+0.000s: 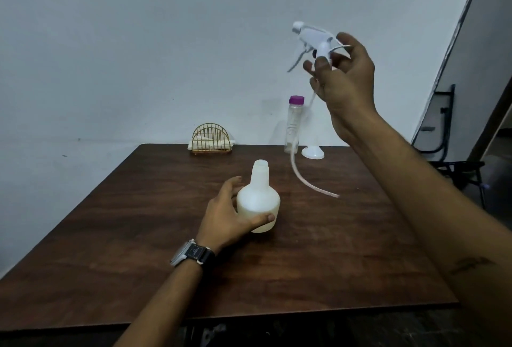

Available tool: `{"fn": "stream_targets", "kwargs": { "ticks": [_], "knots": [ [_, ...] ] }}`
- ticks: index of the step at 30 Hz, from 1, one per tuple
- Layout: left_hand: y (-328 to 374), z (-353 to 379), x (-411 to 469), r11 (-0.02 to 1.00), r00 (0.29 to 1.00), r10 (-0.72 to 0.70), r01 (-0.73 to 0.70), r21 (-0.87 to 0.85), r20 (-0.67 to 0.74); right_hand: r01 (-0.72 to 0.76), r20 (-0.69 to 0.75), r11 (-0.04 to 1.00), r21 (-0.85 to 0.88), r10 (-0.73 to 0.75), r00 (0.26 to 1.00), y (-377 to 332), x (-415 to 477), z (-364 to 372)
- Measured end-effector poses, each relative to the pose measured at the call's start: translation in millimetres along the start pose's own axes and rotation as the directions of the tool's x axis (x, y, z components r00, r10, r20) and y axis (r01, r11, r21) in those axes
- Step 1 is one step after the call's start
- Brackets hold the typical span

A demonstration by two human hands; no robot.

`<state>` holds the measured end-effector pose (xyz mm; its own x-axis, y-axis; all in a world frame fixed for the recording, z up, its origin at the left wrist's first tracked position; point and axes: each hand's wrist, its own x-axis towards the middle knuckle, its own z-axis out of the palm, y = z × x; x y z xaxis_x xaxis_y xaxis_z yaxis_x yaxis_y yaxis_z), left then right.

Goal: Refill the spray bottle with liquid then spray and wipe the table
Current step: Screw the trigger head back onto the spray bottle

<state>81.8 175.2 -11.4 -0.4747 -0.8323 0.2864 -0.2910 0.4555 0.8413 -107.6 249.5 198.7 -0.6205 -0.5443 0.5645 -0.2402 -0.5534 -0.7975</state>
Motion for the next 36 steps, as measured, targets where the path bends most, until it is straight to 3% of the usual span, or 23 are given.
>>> {"fn": "stream_targets", "kwargs": {
  "ticks": [9,17,29,36],
  "knots": [
    [-4.6,-1.6,-1.4,1.0,0.999,0.021,-0.021,0.011,-0.029,0.117,-0.116,0.959,0.259,-0.09,0.989,1.5,-4.1,23.8],
    [-5.4,-1.4,-3.5,1.0,0.999,0.024,-0.024,0.009,-0.027,0.103,-0.212,0.927,0.362,-0.025,0.977,4.6,-9.5,34.5],
    [-6.8,-1.3,-3.7,1.0,0.999,0.015,-0.015,0.005,-0.03,0.09,-0.172,0.948,0.305,-0.038,0.984,13.0,-12.6,25.3],
    [-5.9,-1.1,-4.3,1.0,0.999,0.013,-0.012,0.013,-0.04,-0.048,0.031,0.992,0.12,0.044,0.999,19.8,-18.4,11.6]
  ]
}}
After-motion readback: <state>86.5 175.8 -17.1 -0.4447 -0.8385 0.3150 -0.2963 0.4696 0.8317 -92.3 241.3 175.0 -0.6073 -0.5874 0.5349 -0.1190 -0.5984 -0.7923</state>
